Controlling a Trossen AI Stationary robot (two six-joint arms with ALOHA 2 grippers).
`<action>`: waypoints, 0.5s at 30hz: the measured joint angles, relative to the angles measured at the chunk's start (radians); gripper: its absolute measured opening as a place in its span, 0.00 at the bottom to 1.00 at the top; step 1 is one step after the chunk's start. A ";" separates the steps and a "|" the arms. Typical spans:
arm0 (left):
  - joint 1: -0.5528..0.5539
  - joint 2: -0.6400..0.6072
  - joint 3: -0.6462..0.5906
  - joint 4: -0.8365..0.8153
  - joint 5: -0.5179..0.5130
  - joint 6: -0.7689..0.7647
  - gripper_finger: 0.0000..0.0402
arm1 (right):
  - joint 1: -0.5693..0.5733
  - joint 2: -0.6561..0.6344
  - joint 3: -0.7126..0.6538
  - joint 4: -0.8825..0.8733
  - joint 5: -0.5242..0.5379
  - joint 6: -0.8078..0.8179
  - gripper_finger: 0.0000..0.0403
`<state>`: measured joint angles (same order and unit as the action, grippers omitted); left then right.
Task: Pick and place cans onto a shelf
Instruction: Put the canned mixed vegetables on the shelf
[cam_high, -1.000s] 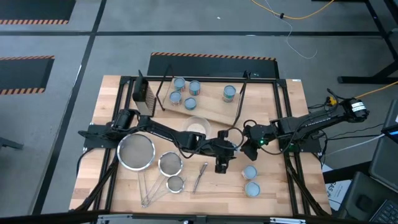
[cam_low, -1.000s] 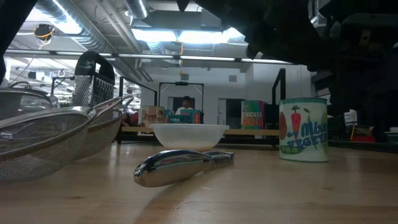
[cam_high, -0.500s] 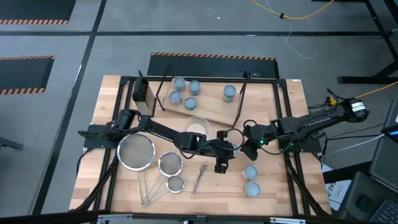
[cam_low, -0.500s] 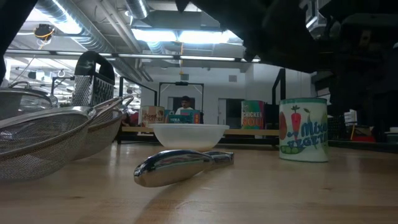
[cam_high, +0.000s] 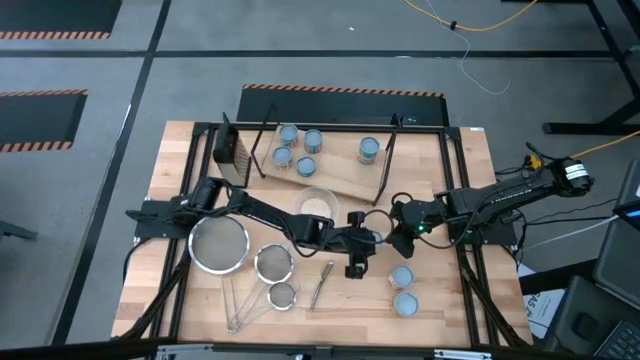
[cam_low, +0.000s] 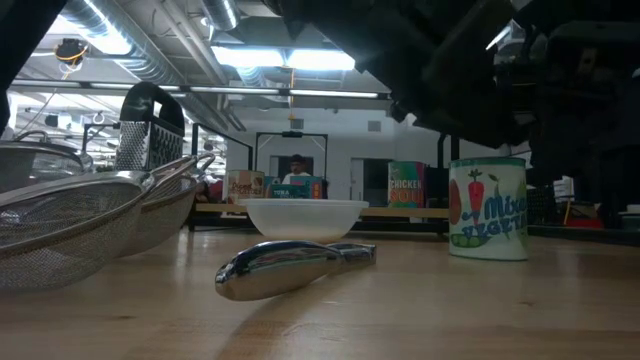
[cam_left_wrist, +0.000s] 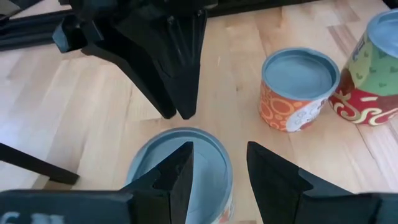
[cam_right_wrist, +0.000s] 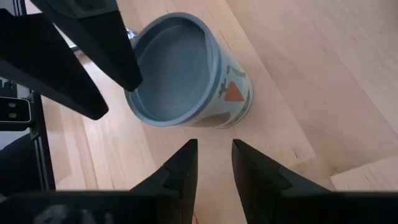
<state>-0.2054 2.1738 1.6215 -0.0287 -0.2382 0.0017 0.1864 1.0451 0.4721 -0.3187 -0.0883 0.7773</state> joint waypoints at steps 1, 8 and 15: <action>0.000 0.000 0.000 0.001 0.000 -0.001 0.36 | 0.000 0.000 0.000 0.000 0.000 0.000 0.26; 0.000 0.000 0.000 -0.002 0.010 -0.019 0.36 | 0.000 0.000 0.000 0.000 0.001 0.000 0.26; 0.000 0.017 -0.001 -0.012 0.020 -0.022 0.36 | 0.000 0.000 0.000 0.000 0.001 0.000 0.26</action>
<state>-0.2054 2.1909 1.6209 -0.0409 -0.2183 -0.0208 0.1864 1.0451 0.4721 -0.3187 -0.0872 0.7773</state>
